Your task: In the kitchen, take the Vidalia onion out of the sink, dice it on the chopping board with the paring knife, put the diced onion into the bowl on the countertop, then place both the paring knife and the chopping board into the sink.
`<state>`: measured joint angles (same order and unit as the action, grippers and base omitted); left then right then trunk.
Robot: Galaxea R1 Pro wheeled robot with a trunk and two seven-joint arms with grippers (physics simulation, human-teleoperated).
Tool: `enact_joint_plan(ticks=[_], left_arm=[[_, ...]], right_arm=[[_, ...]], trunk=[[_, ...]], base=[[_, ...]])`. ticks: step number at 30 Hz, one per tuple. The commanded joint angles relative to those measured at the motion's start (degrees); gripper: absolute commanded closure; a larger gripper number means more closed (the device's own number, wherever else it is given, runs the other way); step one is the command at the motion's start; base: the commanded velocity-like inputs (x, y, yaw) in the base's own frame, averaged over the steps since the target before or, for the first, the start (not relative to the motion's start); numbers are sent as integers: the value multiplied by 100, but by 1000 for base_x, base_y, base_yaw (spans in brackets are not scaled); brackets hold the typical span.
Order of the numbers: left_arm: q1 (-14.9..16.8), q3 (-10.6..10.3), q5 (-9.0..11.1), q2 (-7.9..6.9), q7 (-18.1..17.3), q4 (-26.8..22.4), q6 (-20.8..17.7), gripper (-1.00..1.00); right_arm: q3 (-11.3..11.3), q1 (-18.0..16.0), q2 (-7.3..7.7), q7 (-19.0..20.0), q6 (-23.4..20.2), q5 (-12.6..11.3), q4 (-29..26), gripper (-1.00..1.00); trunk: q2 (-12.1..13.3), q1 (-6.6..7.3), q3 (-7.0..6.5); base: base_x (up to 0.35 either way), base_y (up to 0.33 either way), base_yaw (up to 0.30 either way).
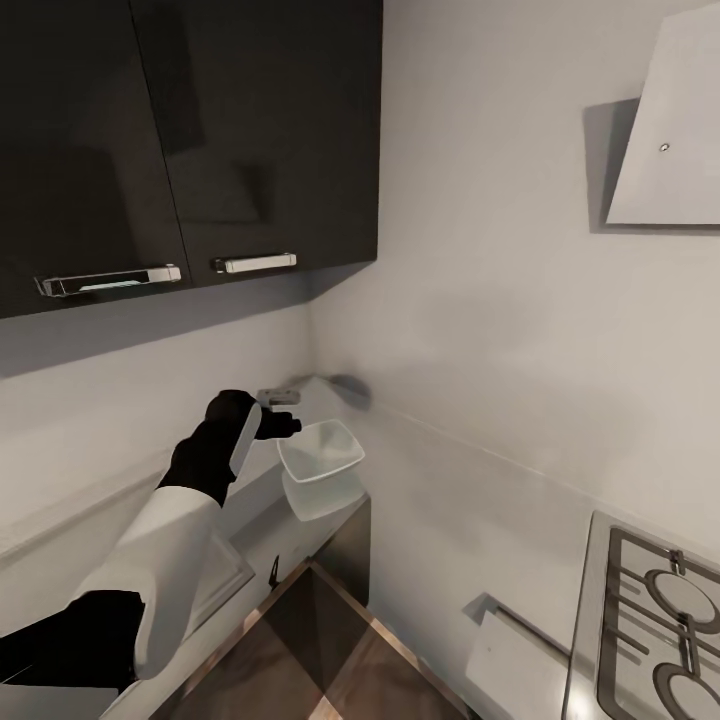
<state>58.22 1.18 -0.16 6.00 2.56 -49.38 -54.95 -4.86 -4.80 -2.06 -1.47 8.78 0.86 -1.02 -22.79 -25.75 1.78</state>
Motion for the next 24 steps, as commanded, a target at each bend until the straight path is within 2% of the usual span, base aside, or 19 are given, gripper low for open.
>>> enact_joint_plan(ticks=[1, 4, 6, 10, 24], left_arm=[[5, 13, 3, 6, 16, -6, -24, -100], [5, 14, -1, 7, 16, -9, -25, -100], [5, 14, -1, 7, 16, -8, -25, -100], [5, 11, -1, 7, 16, -9, -25, -100], [5, 5, -2, -2, 16, -10, -25, -100]], right_arm=[[-41, 0, 32, -17, -58, 5, 6, -100], [-32, 69, 97, -21, -158, -67, 6, -100], [-32, 149, 158, -20, -181, -226, 6, -100], [-32, 236, 183, -20, -190, -323, 6, -100], [-32, 269, 196, -20, -201, -358, 6, -100]], trunk=[[-13, -4, 14], [-13, -4, 14], [-13, -4, 14], [-13, -4, 14], [-13, -4, 67]], base=[[0, 0, 0], [0, 0, 0], [0, 0, 0], [0, 0, 0], [0, 0, 0]])
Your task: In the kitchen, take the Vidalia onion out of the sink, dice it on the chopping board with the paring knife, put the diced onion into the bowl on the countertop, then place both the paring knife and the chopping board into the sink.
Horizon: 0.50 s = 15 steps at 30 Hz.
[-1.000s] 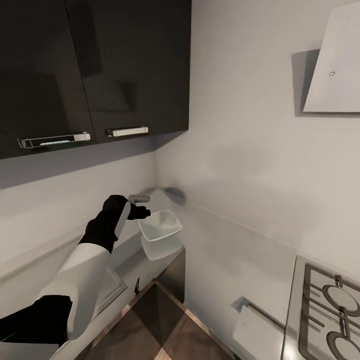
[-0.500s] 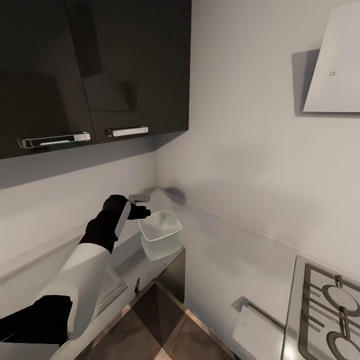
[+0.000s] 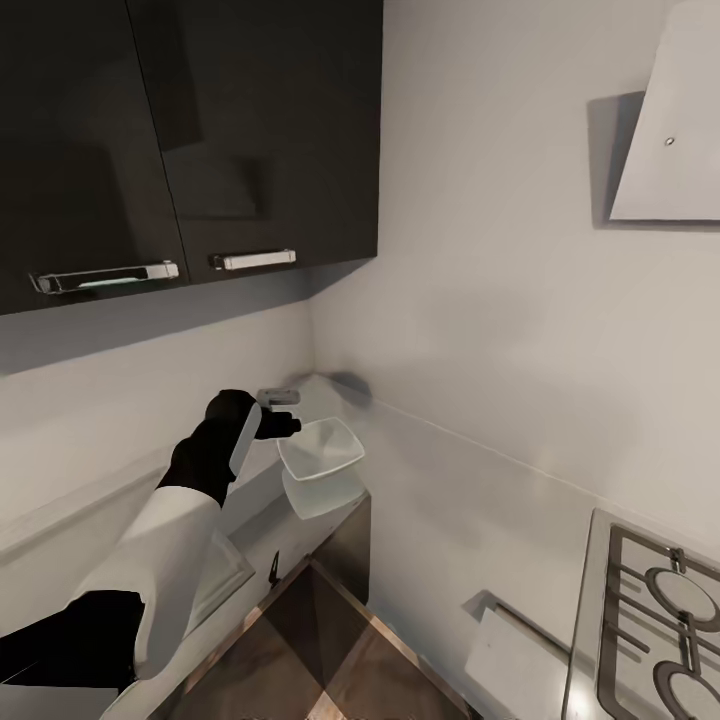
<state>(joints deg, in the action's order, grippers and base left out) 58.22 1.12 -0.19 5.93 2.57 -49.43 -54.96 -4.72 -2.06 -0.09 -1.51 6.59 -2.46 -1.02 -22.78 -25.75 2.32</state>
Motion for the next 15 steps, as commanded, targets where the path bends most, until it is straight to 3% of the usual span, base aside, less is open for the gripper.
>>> enact_joint_plan(ticks=[1, 15], left_arm=[[5, 12, 2, 5, 16, -5, -24, -100], [5, 13, 2, -1, 19, -13, -24, -100]], right_arm=[[-46, -5, -1, -16, 18, -26, 6, -100], [-46, -5, -7, -7, 17, -26, 6, -100]], trunk=[[-14, -3, 23], [-14, -3, 151]], base=[[0, 0, 0], [0, 0, 0]])
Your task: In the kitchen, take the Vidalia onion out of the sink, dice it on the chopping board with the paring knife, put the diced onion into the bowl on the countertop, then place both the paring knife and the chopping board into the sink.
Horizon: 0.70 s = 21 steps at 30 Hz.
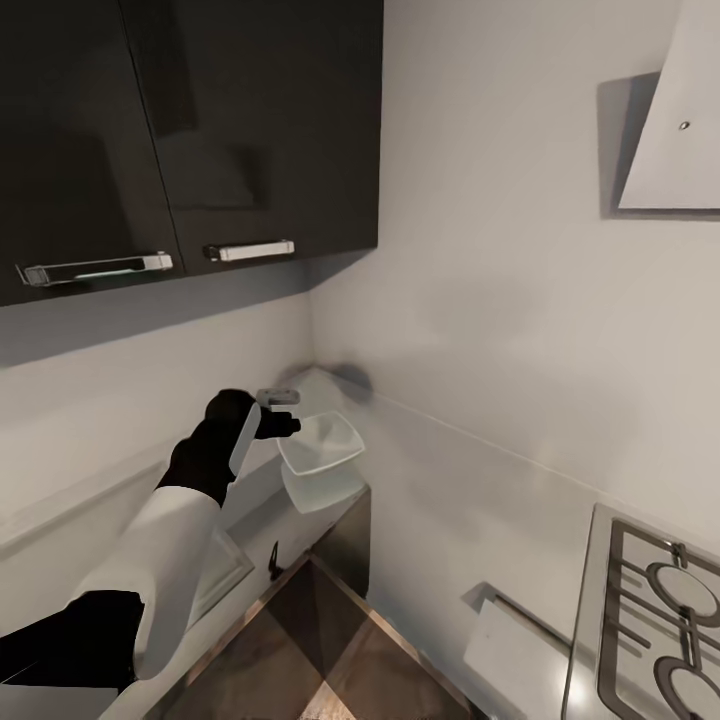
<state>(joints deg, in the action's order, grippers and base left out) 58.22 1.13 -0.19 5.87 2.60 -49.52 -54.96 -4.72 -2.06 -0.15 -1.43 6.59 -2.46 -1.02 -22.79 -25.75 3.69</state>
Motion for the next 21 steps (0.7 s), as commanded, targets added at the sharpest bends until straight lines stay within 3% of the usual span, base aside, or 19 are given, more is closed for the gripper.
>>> enact_joint_plan(ticks=[1, 21], left_arm=[[5, 13, 2, 4, 14, -3, -24, -100], [5, 10, 2, -3, 17, 4, -24, -100]], right_arm=[[-46, -5, -1, -15, 18, -26, 6, -100], [-46, -5, -3, -15, 23, -26, 6, -100]], trunk=[[-13, -3, 23], [-13, -3, 89]], base=[[0, 0, 0], [31, 0, 0]])
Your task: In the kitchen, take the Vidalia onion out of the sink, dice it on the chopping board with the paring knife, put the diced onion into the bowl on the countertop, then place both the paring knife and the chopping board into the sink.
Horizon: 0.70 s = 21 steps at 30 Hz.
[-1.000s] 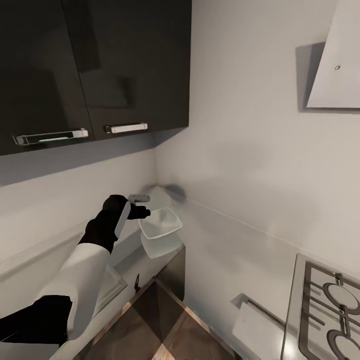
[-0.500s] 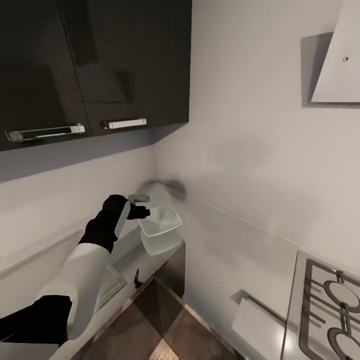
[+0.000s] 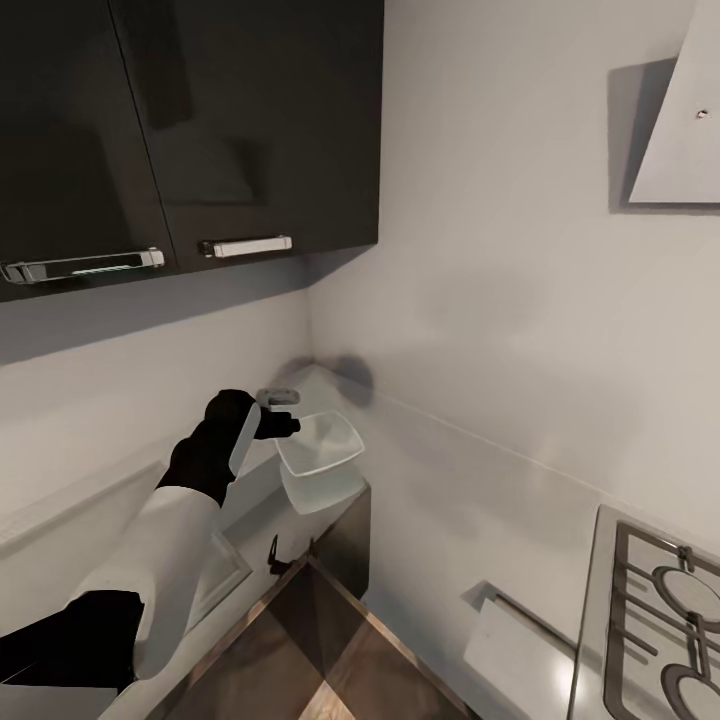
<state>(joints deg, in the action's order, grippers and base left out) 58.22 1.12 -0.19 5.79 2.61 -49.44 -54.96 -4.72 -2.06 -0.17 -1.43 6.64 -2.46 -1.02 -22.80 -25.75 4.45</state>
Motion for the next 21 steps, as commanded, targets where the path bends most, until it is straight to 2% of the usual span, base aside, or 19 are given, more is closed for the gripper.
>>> enact_joint_plan(ticks=[1, 9, 21], left_arm=[[5, 12, 2, 4, 17, -5, -24, -100], [5, 18, 2, 2, 14, -6, -24, -100], [5, 12, 2, -7, 11, -5, -24, -100]], right_arm=[[-46, -5, -1, -15, 20, -26, 6, -100], [-53, -5, -20, 244, 34, -27, -2, -100], [-55, -5, -29, 227, -103, -26, -3, -100]], trunk=[[-13, -4, 13], [-13, -4, 13], [-13, -4, 36]], base=[[0, 0, 0], [0, 0, 0], [0, 0, 0]])
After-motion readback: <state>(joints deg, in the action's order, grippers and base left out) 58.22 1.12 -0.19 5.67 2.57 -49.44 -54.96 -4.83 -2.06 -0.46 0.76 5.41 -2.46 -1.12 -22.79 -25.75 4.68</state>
